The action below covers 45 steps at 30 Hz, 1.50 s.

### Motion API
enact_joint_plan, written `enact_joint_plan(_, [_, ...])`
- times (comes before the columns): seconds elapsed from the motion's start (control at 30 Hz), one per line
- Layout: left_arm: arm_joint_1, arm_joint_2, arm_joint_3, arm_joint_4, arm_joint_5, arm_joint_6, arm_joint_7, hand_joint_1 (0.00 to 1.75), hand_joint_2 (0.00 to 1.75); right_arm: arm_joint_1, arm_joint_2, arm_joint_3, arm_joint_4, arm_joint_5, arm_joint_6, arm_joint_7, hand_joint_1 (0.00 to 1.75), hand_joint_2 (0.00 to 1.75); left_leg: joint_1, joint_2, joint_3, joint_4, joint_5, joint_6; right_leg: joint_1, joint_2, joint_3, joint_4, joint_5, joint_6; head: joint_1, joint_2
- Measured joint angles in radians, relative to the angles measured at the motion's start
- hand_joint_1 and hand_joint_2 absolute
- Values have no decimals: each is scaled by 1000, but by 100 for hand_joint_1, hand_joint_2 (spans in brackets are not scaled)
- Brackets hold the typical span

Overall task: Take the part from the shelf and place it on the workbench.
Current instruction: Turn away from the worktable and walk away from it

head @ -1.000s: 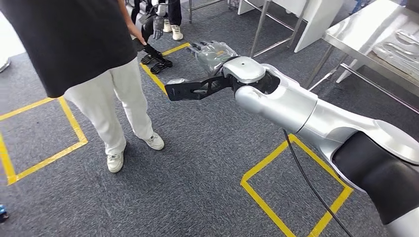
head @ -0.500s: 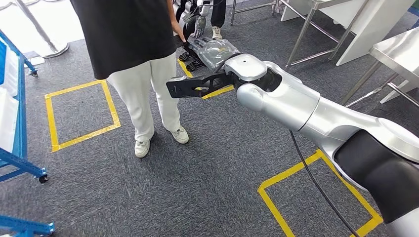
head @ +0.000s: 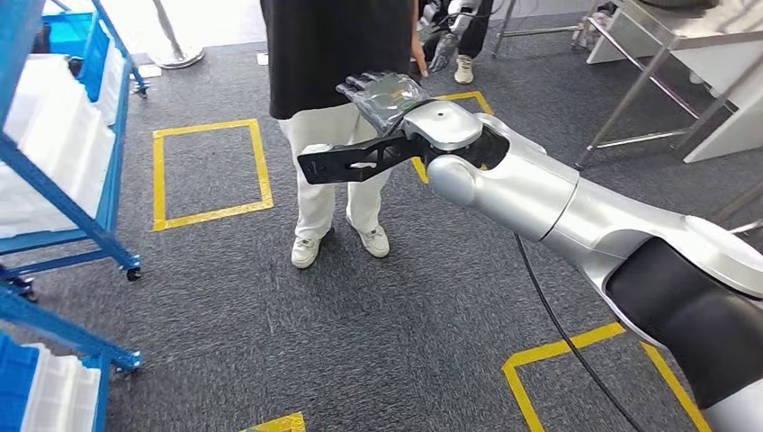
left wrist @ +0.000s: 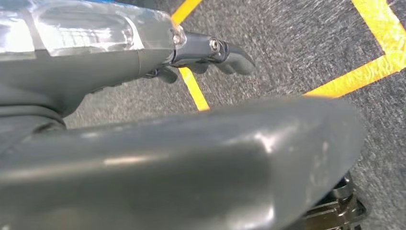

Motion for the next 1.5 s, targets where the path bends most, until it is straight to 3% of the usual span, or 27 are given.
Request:
enact_joint_plan(0.07, [0, 0, 0, 0, 0, 0, 0, 0, 0, 4, -2, 2, 2, 0, 0, 0, 0, 0, -6, -35, -1, 0, 4, 6, 8, 10, -11, 22, 14, -16, 10, 0])
enact_joint_plan(0.1, [0, 0, 0, 0, 0, 0, 0, 0, 0, 4, -3, 2, 3, 0, 0, 0, 0, 0, -9, -52, -1, 0, 7, 7, 14, 19, 8, -22, 47, -26, 12, 0])
enact_joint_plan(0.17, [-1, -2, 0, 0, 0, -1, 1, 0, 0, -3, -3, 1, 3, 2, 0, 0, 0, 0, -10, -85, -4, -1, 14, 6, 23, 65, 62, -149, 117, -48, 13, 0])
enact_joint_plan(0.23, [-3, -6, 0, 0, 0, -2, 1, 0, 0, -12, -3, 1, 3, 6, 0, 0, 0, 0, -6, -114, -13, -4, 26, -2, 28, 97, 94, -228, 143, -58, 12, 0])
enact_joint_plan(0.3, [-2, -8, 0, 0, 1, -2, 3, 0, 0, -15, -1, 1, 3, 8, 1, 0, 0, 0, -2, -140, -21, -12, 41, -15, 30, 79, 100, -250, 146, -58, 14, 0])
enact_joint_plan(0.33, [0, -7, 0, 0, 1, -3, 5, 0, 0, -15, 2, 2, 2, 9, 1, 0, 0, 0, -4, -130, -25, -14, 43, -19, 29, 65, 104, -262, 153, -55, 14, 0])
enact_joint_plan(0.37, [1, -6, 0, 0, 2, -3, 6, 0, 0, -16, 6, 2, 2, 9, 1, 0, 0, 0, -9, -99, -32, -6, 34, -21, 28, 52, 108, -277, 163, -53, 9, 0])
enact_joint_plan(0.43, [0, -3, 0, 0, 2, -3, 8, 0, 0, -18, 10, 3, 1, 10, 2, 0, 0, 0, -13, -22, -64, 64, -21, -25, 25, 26, 111, -298, 180, -52, -4, 0])
enact_joint_plan(0.47, [-1, -2, 0, 0, 2, -3, 8, 0, 0, -17, 10, 3, 1, 10, 2, 0, 0, 0, -11, -1, -85, 120, -56, -30, 25, 13, 110, -302, 183, -54, -9, 0])
enact_joint_plan(0.53, [-2, -2, 0, 0, 2, -3, 8, 0, 0, -13, 10, 6, 2, 10, 4, 0, 0, 0, -1, 3, -109, 203, -92, -41, 23, -17, 107, -300, 185, -53, -16, 0])
enact_joint_plan(0.6, [-1, -2, 0, 0, 2, -3, 8, 0, 0, -11, 11, 10, 1, 10, 6, 0, 0, 0, 6, 13, -71, 168, -66, -52, 19, -44, 103, -293, 182, -47, -25, 0])
enact_joint_plan(0.67, [-2, -2, 0, 0, 2, -3, 8, 0, 0, -13, 11, 11, 1, 10, 7, 0, 0, 0, 4, 64, 1, 55, -30, -59, 18, -67, 97, -278, 173, -33, -34, 0])
enact_joint_plan(0.73, [-3, -2, 0, 0, 2, -3, 8, 0, 0, -17, 11, 10, 1, 10, 7, 0, 0, 0, -4, 105, 34, -5, -24, -44, 22, -86, 92, -262, 163, -20, -35, 0])
enact_joint_plan(0.77, [-3, -2, 0, 0, 2, -3, 8, 0, 0, -18, 12, 10, 0, 10, 7, 0, 0, 0, -9, 105, 32, -7, -27, -32, 24, -94, 91, -259, 160, -17, -34, 0])
enact_joint_plan(0.83, [-3, -2, 0, 0, 2, -3, 8, 0, 0, -18, 15, 11, -2, 10, 7, 0, 0, 0, -9, 78, 28, -9, -22, -14, 21, -104, 92, -255, 154, -10, -28, 0])
enact_joint_plan(0.9, [-4, -2, 0, 0, 2, -3, 8, 0, 0, -17, 14, 10, -4, 10, 7, 0, 0, 0, -7, 50, 25, -10, -16, -3, 14, -65, 77, -213, 118, -2, -25, 0])
enact_joint_plan(0.97, [-6, -2, 0, 0, 2, -3, 8, 0, 0, -15, 10, 10, -4, 10, 7, 0, 0, 0, -8, 20, 22, -11, -12, 5, 10, -12, 30, -97, 51, 3, -19, 0])
enact_joint_plan(1.03, [-7, -3, 0, 0, 2, -3, 9, 0, 0, -8, 6, 11, -4, 10, 8, 0, 0, 0, -10, -13, 20, -11, -8, 10, 11, 4, -18, 11, 13, 0, -16, 0])
enact_joint_plan(1.07, [-7, -3, 0, 0, 2, -3, 9, 0, 0, -5, 5, 11, -4, 10, 9, 0, 0, 0, -12, -30, 20, -11, -6, 12, 12, 7, -24, 22, 21, -5, -14, 0])
enact_joint_plan(1.1, [-6, -3, 0, 0, 2, -3, 10, 0, 0, -4, 5, 11, -4, 10, 9, 0, 0, 0, -13, -47, 20, -11, -5, 14, 13, 12, -14, -3, 48, -12, -12, 0])
enact_joint_plan(1.13, [-6, -3, 0, 0, 2, -3, 10, 0, 0, -5, 5, 11, -5, 10, 9, 0, 0, 0, -14, -63, 20, -11, -3, 14, 15, 24, 10, -60, 86, -21, -10, 0])
enact_joint_plan(1.2, [-6, -5, 0, 0, 2, -3, 11, 0, 0, -10, 6, 10, -5, 10, 9, 0, 0, 0, -12, -91, 17, -11, 3, 10, 17, 72, 62, -182, 145, -37, -9, 0])
enact_joint_plan(1.27, [-6, -9, 0, 0, 2, -3, 11, 0, 0, -14, 6, 10, -6, 10, 9, 1, 0, 0, -5, -114, 8, -14, 13, -2, 20, 98, 84, -237, 160, -46, -7, 0])
enact_joint_plan(1.33, [-4, -10, 0, 0, 2, -3, 11, 0, 0, -16, 9, 10, -11, 10, 10, 1, 0, 0, -1, -137, 1, -21, 24, -16, 21, 76, 90, -263, 168, -46, 1, 0])
enact_joint_plan(1.4, [0, -10, -1, 0, 2, -4, 11, 0, 0, -16, 14, 10, -18, 10, 11, 1, 0, 0, -11, -95, -13, -4, 8, -24, 16, 50, 100, -298, 187, -45, -1, 0])
enact_joint_plan(1.47, [0, -7, -1, 0, 2, -3, 11, 0, 0, -16, 14, 10, -21, 10, 12, 2, 0, 0, -15, -22, -51, 82, -52, -29, 16, 25, 104, -318, 202, -45, -12, 0])
enact_joint_plan(1.5, [0, -7, -1, 0, 2, -2, 12, 0, 0, -15, 13, 11, -21, 9, 12, 2, 0, 0, -12, -7, -74, 141, -83, -34, 16, 11, 103, -320, 204, -46, -17, 0])
